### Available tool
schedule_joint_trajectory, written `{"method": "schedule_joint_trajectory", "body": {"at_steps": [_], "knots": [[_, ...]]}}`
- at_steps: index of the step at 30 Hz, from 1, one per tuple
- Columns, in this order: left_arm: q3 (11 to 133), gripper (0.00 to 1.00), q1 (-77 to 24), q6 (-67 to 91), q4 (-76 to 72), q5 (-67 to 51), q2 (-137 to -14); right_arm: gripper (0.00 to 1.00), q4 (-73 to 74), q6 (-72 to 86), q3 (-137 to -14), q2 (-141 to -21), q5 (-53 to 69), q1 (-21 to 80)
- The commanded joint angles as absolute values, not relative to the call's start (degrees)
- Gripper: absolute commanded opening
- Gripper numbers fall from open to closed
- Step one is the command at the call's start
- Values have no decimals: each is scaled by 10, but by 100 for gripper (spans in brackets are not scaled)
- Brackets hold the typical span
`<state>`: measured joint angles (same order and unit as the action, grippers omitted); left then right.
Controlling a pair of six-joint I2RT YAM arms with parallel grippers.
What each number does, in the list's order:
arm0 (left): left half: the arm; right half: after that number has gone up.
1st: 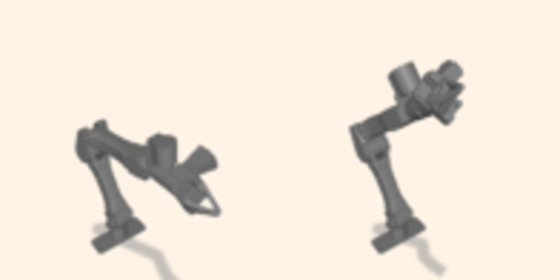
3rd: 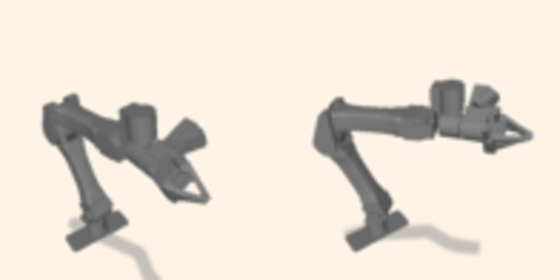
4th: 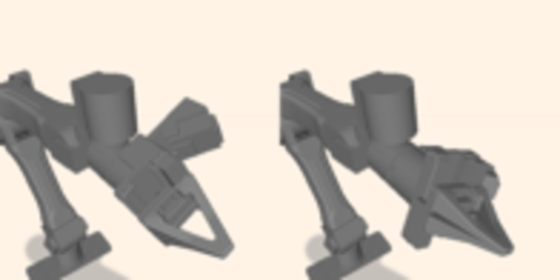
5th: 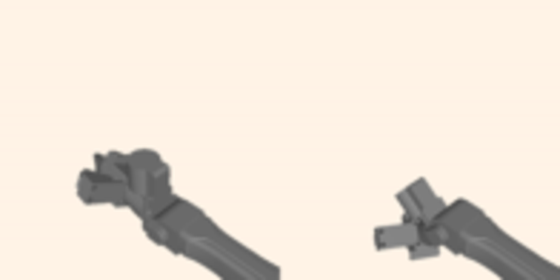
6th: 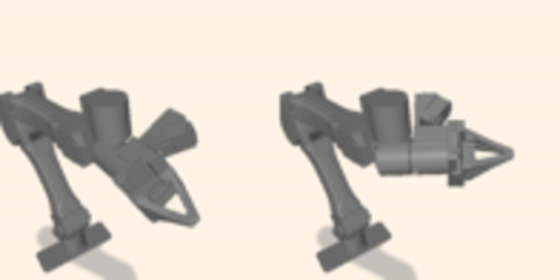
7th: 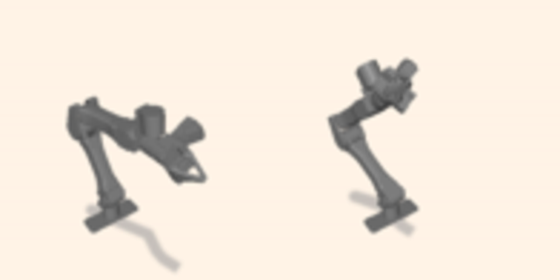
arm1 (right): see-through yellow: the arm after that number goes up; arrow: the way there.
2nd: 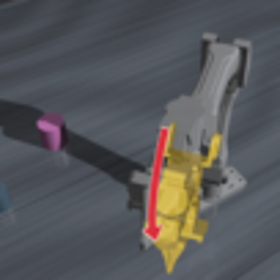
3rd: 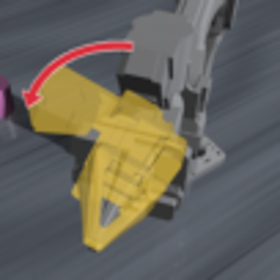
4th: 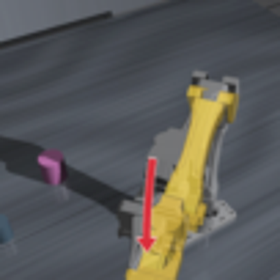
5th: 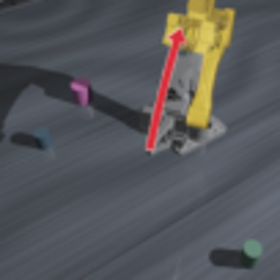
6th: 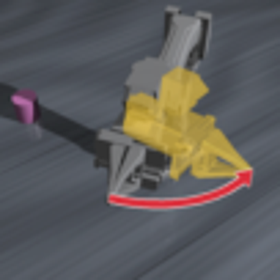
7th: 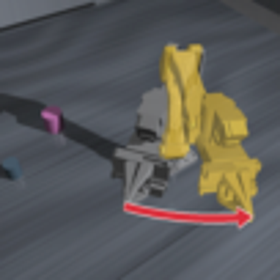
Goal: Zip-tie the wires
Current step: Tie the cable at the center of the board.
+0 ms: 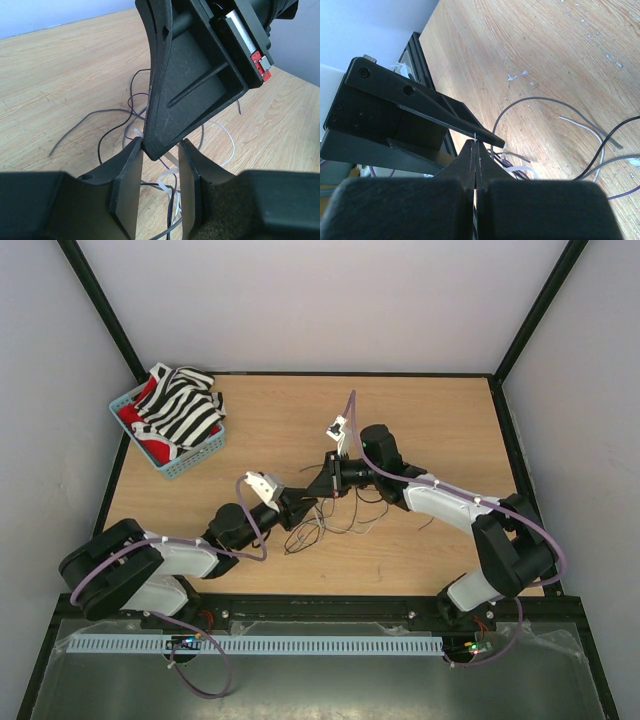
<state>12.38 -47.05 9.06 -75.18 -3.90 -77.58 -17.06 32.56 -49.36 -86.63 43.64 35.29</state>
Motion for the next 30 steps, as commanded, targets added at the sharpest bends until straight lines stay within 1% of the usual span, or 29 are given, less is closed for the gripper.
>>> {"method": "schedule_joint_trajectory", "body": {"at_steps": [1, 5, 10, 14, 18, 21, 30], "knots": [[137, 34, -471, 99, -766, -56, -786, 0, -195, 335, -499, -846, 428, 356], [135, 34, -471, 111, -766, -69, -795, 0, -195, 337, -514, -848, 421, 356], [135, 37, -471, 125, -766, -82, -806, 0, -194, 339, -529, -854, 419, 356], [135, 37, -471, 129, -766, -86, -812, 0, -194, 341, -532, -855, 417, 356], [137, 29, -471, 132, -766, -88, -817, 0, -194, 340, -532, -853, 415, 355], [136, 26, -471, 137, -766, -93, -821, 0, -195, 339, -537, -853, 410, 354], [130, 20, -471, 154, -766, -96, -830, 0, -190, 339, -578, -865, 411, 352]]}}
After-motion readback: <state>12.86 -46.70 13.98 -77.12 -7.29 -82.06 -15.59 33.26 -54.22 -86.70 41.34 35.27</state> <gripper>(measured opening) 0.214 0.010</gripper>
